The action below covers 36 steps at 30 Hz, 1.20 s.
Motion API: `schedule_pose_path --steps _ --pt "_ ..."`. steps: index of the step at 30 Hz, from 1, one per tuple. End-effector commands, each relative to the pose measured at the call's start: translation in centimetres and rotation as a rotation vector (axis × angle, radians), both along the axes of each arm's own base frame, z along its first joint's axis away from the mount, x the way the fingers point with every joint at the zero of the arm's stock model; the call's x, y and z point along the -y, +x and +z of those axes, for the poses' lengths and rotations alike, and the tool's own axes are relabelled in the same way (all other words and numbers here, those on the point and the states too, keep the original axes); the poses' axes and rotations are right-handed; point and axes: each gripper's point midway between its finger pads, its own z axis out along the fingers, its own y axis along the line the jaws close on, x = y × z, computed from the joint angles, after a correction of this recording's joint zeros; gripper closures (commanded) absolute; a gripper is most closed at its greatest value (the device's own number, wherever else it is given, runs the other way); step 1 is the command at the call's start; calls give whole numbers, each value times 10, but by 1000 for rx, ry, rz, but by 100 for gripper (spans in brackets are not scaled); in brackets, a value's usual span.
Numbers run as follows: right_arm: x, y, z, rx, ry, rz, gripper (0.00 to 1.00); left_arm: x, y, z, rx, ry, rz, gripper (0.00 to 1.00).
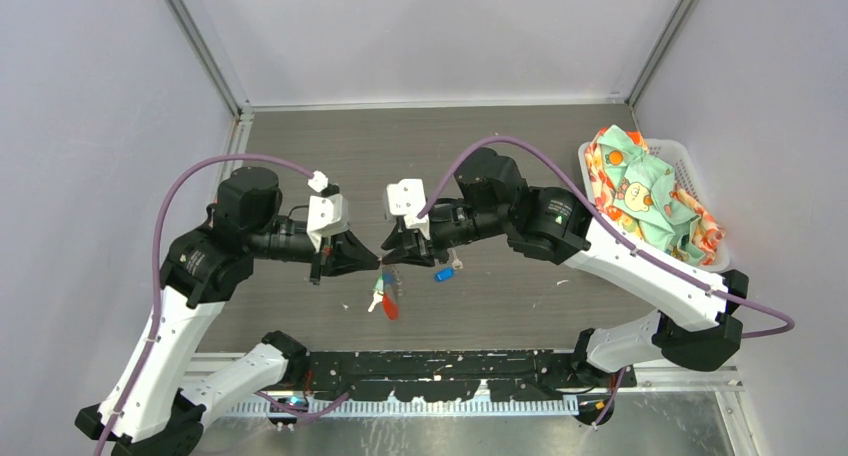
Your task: Put the keys on the keyring
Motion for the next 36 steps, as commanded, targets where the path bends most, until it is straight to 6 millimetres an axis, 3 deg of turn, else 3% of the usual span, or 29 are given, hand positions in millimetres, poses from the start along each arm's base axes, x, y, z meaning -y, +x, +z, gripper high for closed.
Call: schedule_pose_path --steps 1,11,17,23,25,28,30,36 --pt "-6 1 27 24 85 -2 72 1 -5 19 67 -40 -26 99" --pt "-7 -2 20 3 43 18 78 0 -4 20 74 -44 -17 99" --pt "-7 -2 16 3 19 27 97 0 -5 22 78 -48 -15 99" --pt "-4 0 15 5 14 8 99 -1 -5 22 81 -49 -10 99" --pt "-4 6 20 5 50 -39 99 -1 -4 23 71 -49 -3 96" --pt "-3 7 39 -5 185 -77 99 -3 -5 21 60 -39 10 73" --pt "4 3 66 -13 337 -96 99 -7 -6 17 62 -23 27 66" --pt "20 -3 85 -62 553 -125 99 -16 0 -1 90 23 88 66"
